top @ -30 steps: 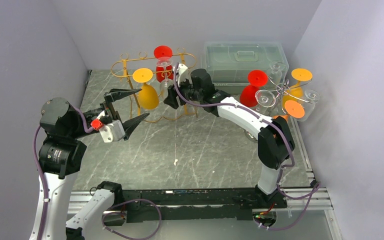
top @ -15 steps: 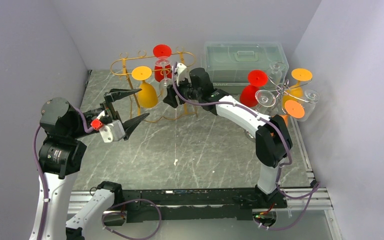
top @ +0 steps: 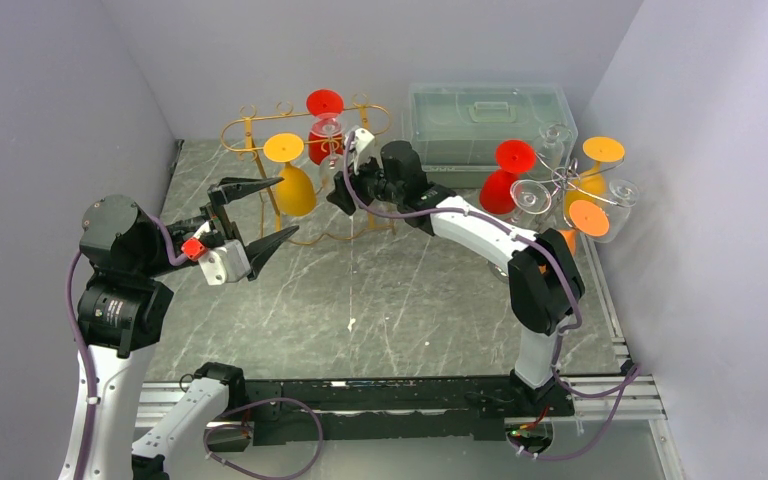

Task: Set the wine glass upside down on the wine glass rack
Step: Place the wine glass at the wine rack.

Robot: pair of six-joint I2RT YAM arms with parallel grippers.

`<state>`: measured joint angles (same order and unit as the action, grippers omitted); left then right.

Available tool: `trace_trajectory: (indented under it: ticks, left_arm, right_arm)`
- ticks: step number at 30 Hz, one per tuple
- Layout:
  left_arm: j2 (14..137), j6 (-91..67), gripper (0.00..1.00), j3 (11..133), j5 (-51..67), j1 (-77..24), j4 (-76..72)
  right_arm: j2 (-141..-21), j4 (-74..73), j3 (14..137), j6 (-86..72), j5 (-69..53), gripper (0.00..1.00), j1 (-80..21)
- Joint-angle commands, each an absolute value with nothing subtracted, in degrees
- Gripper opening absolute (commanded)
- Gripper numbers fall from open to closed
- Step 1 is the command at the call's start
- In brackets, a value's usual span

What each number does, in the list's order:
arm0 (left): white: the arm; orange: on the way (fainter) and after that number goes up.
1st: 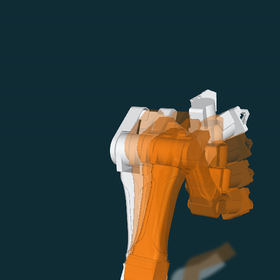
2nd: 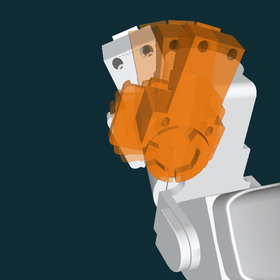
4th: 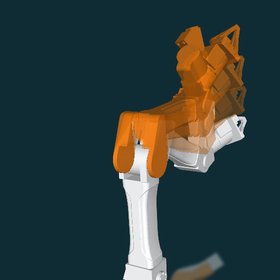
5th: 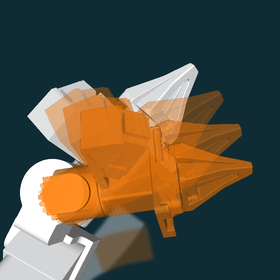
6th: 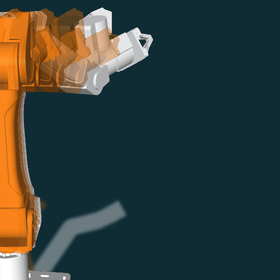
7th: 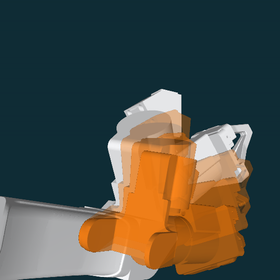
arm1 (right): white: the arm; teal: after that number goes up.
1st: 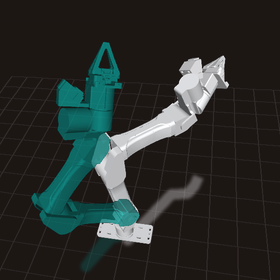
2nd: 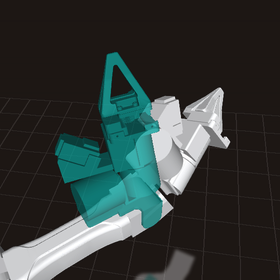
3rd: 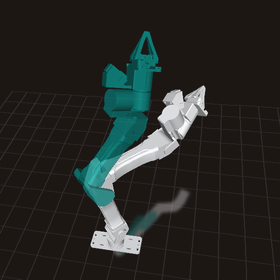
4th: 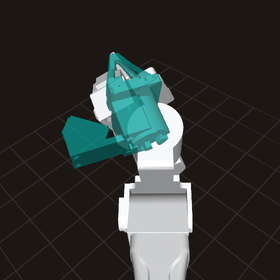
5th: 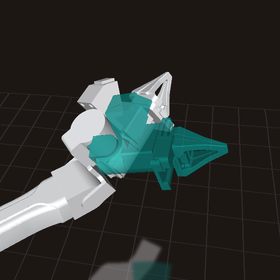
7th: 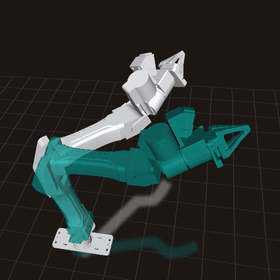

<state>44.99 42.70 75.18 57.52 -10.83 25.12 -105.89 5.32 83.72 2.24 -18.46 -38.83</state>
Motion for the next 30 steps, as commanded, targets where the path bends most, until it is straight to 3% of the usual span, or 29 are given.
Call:
trace_trajectory:
  ticks: [1, 17, 19, 24, 30]
  left_arm:
    - [44.91, 43.27, 0.75, 75.21, 57.93, -10.81, 24.7]
    - [44.91, 43.27, 0.75, 75.21, 57.93, -10.81, 24.7]
    - [44.91, 43.27, 0.75, 75.21, 57.93, -10.81, 24.7]
    - [44.91, 43.27, 0.75, 75.21, 57.93, -10.81, 24.7]
    - [44.91, 43.27, 0.75, 75.21, 57.93, -10.81, 24.7]
  right_arm:
    - [-105.3, 3.88, 81.47, 2.17, -17.82, 0.64, -39.17]
    - [-104.92, 3.09, 78.95, -1.08, -11.94, 0.71, -41.24]
    - [-104.32, 4.55, 78.14, -1.98, -10.64, 0.74, -41.79]
    - [-104.24, 5.69, 78.35, -2.61, -7.31, 0.99, -43.16]
    - [-103.29, 6.89, 78.07, -3.02, -5.63, 1.0, -43.84]
